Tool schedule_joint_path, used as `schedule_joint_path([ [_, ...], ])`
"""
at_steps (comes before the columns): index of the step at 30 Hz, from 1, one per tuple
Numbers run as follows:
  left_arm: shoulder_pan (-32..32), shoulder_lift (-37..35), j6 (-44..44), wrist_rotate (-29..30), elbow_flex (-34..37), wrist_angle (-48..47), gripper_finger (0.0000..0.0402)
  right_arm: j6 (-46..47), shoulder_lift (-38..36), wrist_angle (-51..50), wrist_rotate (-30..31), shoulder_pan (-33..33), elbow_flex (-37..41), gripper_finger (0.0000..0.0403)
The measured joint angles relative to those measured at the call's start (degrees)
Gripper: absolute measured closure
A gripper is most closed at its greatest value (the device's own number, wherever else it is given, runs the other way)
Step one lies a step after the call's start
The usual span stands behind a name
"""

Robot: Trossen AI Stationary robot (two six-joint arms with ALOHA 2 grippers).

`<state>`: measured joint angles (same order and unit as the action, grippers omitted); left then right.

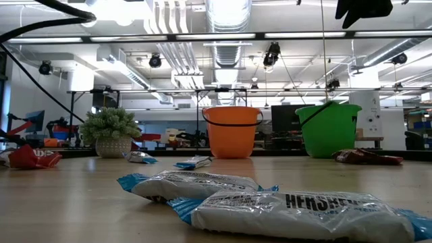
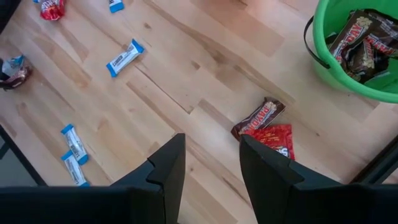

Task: Organize candy in baskets
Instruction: Put the brown chocolate into the green bucket

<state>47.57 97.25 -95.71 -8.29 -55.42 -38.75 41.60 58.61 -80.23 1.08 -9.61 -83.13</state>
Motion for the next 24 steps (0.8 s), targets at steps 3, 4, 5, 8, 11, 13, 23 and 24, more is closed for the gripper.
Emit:
schedule_joint_path([
  [3,0.02,-0.03,1.35,0.02,0.0,1.77,0.0389,0.0,0.0,0.0,0.0,0.0,0.0,0.0265],
  [4,0.02,-0.14,1.61,0.07,0.0,2.09,0.039,0.0,0.0,0.03,-0.01,0.0,0.0,0.0266],
  [5,0.02,-0.31,1.67,0.12,0.02,2.25,0.0392,0.0,0.0,0.1,-0.02,0.0,0.0,0.0267],
  [8,0.0,-1.7,1.71,0.28,-0.06,2.54,0.0398,0.0,0.0,0.45,-1.06,-0.01,0.0,0.0268],
  [11,0.02,-3.08,2.0,1.33,-1.23,1.58,0.0399,-0.64,-0.11,3.31,-4.86,0.0,0.0,0.0268],
  [13,0.02,-4.18,2.52,2.95,-2.45,0.47,0.04,-1.29,-0.19,6.42,-8.5,0.0,0.0,0.0268],
  [23,-0.03,-9.69,6.89,14.38,-11.72,-10.58,0.0401,-5.4,0.07,26.02,-16.14,2.74,0.0,0.0268],
  [24,-0.09,-10.02,7.66,15.96,-12.98,-12.3,0.0401,-5.41,0.41,27.43,-16.13,2.87,-0.01,0.0268],
])
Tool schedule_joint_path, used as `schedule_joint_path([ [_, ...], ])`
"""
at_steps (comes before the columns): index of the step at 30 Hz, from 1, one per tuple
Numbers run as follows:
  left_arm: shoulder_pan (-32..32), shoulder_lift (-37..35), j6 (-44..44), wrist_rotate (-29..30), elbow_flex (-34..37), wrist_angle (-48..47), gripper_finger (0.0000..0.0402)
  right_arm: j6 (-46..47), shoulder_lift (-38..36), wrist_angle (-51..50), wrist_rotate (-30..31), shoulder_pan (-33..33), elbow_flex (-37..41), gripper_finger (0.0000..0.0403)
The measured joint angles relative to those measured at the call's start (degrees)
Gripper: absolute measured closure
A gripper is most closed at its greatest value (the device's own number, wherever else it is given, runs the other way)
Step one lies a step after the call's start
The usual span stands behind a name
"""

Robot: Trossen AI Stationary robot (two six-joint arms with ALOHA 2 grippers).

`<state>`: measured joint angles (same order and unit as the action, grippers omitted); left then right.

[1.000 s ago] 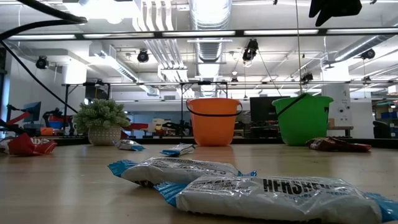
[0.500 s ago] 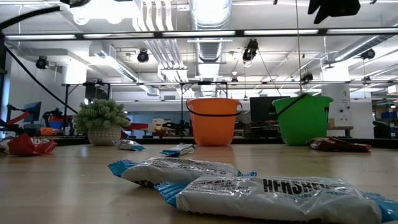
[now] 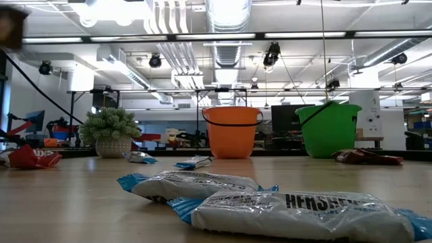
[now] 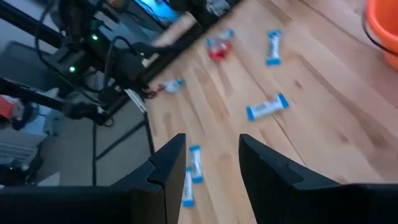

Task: Organize candy in baskets
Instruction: Put the brown chocolate into the green bucket

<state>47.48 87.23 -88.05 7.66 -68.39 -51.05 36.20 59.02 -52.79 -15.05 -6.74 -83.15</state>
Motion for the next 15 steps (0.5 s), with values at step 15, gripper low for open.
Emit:
schedule_joint_path([
  [15,-0.57,-0.27,7.81,27.49,-19.01,-19.71,0.0401,1.7,8.87,9.1,-0.02,0.15,-0.01,0.0268],
])
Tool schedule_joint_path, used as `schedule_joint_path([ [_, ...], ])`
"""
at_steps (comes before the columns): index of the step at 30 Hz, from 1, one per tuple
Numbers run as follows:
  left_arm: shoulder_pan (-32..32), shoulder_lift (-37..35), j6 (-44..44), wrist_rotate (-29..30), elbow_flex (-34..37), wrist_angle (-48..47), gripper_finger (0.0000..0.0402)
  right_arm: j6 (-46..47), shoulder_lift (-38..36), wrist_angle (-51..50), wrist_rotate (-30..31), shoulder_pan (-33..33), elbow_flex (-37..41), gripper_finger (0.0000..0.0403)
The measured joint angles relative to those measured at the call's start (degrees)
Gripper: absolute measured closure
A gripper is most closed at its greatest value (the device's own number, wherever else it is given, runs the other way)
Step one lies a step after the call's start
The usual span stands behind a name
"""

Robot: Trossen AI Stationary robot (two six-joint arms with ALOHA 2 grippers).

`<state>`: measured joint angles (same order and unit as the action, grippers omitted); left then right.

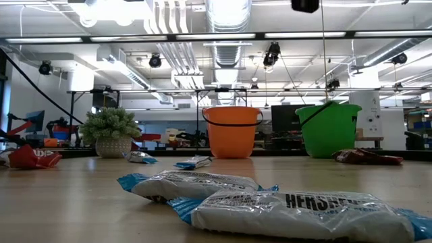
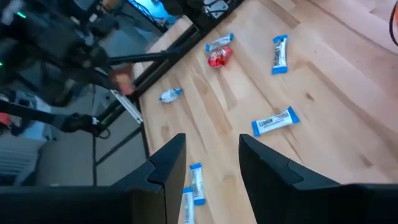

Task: Organize candy in baskets
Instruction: Put the brown chocolate into the green bucket

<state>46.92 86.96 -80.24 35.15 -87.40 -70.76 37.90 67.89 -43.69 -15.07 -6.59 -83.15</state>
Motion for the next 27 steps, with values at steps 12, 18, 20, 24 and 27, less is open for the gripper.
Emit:
schedule_joint_path([
  [12,-3.01,0.02,0.67,7.27,0.01,-1.86,0.0401,-4.5,5.91,16.12,-3.03,3.13,0.0,0.0266],
  [18,-4.91,-0.02,4.81,11.28,-2.77,-1.83,0.0401,-4.55,6.81,16.13,-7.47,4.03,0.0,0.0227],
  [20,-5.85,-0.02,6.9,12.24,-4.33,-1.73,0.0401,-5.2,6.92,16.17,-7.18,4.04,0.0,0.021],
  [24,-7.85,-0.02,11.68,13.95,-7.4,-1.7,0.0401,-5.62,8.01,19.47,-6.42,4.53,0.0,0.0188],
  [27,-9.57,-0.02,15.09,13.89,-9.54,-1.64,0.0401,-5.57,9.39,24.58,-6.44,5.33,0.0,0.0184],
])
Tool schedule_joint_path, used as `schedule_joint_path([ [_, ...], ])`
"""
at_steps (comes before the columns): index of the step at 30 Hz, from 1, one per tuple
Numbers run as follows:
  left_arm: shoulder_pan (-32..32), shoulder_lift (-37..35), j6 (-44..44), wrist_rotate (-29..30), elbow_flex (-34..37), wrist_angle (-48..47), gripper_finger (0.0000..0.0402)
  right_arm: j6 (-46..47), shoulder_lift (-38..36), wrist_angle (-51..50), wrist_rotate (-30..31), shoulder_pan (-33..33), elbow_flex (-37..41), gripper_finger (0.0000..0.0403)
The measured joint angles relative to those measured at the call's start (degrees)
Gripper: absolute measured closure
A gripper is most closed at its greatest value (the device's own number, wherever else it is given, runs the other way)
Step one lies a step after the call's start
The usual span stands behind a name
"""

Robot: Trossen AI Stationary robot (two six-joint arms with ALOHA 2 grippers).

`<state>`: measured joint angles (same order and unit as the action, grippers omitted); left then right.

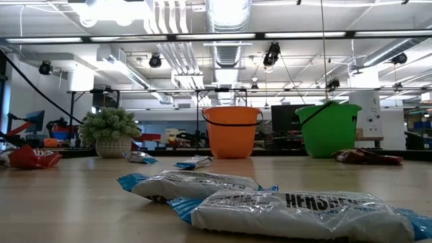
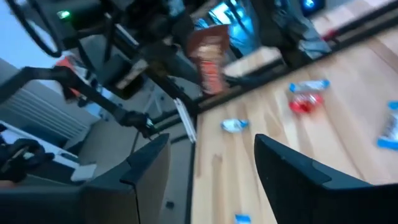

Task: Organize candy in baskets
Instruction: Put the brown chocolate into the green bucket

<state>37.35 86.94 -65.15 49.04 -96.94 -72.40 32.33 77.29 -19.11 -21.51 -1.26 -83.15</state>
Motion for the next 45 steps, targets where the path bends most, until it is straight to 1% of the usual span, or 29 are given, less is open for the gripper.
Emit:
schedule_joint_path([
  [8,-1.93,-0.04,6.18,-0.22,-4.16,0.15,0.0401,1.06,3.92,13.21,1.78,1.52,0.0,0.0184],
  [10,-2.06,-0.04,6.78,-0.29,-4.53,0.38,0.0401,0.82,5.15,16.14,3.07,2.14,0.0,0.0183],
  [15,-2.32,-0.04,7.68,-0.37,-4.46,1.94,0.0401,1.06,8.23,22.58,3.61,2.52,0.0,0.0183],
  [18,-2.32,-0.04,7.72,-0.37,-4.2,2.22,0.0401,1.08,9.44,24.75,3.7,2.8,0.0,0.0183],
  [24,-2.32,-0.04,8.62,-0.46,-4.11,2.59,0.0401,1.08,11.1,27.49,3.75,2.89,0.0,0.0184],
  [31,-2.39,-0.02,11.54,-0.55,-4.05,5.68,0.0401,1.08,13.51,29.0,4.65,3.12,0.0,0.0183],
  [45,-4.3,0.02,13.46,-2.1,-3.78,7.13,0.0401,1.08,13.72,30.6,5.17,3.89,0.0,0.0183],
])
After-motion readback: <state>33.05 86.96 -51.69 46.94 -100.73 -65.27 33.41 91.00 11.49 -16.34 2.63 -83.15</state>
